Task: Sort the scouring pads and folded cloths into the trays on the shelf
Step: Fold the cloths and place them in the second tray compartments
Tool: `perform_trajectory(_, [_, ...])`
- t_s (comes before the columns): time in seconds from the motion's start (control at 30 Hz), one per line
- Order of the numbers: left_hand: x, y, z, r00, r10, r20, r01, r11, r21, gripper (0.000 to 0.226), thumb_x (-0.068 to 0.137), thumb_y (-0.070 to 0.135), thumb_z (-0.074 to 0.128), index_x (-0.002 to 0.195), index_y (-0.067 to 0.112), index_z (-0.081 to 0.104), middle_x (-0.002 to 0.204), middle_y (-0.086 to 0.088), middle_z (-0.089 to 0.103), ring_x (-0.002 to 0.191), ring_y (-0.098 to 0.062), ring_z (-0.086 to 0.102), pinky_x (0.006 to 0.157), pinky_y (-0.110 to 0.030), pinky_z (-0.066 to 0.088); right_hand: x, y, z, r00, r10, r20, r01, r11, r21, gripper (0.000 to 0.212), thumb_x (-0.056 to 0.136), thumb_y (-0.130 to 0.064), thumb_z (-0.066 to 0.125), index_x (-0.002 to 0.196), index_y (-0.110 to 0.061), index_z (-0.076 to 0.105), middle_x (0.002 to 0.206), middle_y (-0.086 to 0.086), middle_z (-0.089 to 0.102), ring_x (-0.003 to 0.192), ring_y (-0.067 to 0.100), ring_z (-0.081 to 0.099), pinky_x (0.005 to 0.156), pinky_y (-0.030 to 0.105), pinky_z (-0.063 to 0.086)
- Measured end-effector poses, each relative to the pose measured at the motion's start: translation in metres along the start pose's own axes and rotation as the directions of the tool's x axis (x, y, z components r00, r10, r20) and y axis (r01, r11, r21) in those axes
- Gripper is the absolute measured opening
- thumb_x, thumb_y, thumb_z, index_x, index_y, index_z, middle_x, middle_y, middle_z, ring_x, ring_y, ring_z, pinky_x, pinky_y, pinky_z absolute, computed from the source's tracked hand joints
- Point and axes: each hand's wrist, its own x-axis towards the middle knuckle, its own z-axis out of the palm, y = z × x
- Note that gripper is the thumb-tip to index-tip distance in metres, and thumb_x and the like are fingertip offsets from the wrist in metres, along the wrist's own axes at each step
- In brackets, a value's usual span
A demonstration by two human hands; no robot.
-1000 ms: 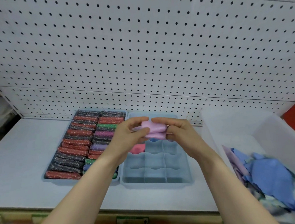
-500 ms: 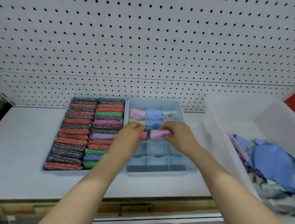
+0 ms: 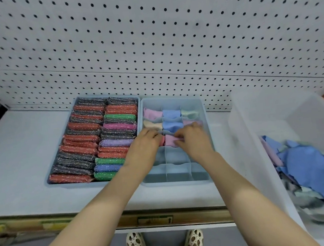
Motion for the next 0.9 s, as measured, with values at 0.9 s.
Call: perform_trajectory(0.9, [0.118, 0.218, -0.038, 0.991, 0.12, -0.05, -0.123, 0.748, -0.652, 0.031, 0.09, 0.019, 0.066, 0.12, 0.027, 0.065, 0.116, 0.009, 0.062, 0.098, -0.006, 0.06, 0.087, -0.031, 0.054, -0.125, 0.225, -0.207, 0.912, 0.41, 0.0, -0.373, 0.829, 0.416, 0.037, 0.093, -0.016, 0.062, 0.057, -0.013, 0.052, 0.054, 0.003, 0.043, 0.051, 0.013, 0.036, 0.05, 0.025, 0.028])
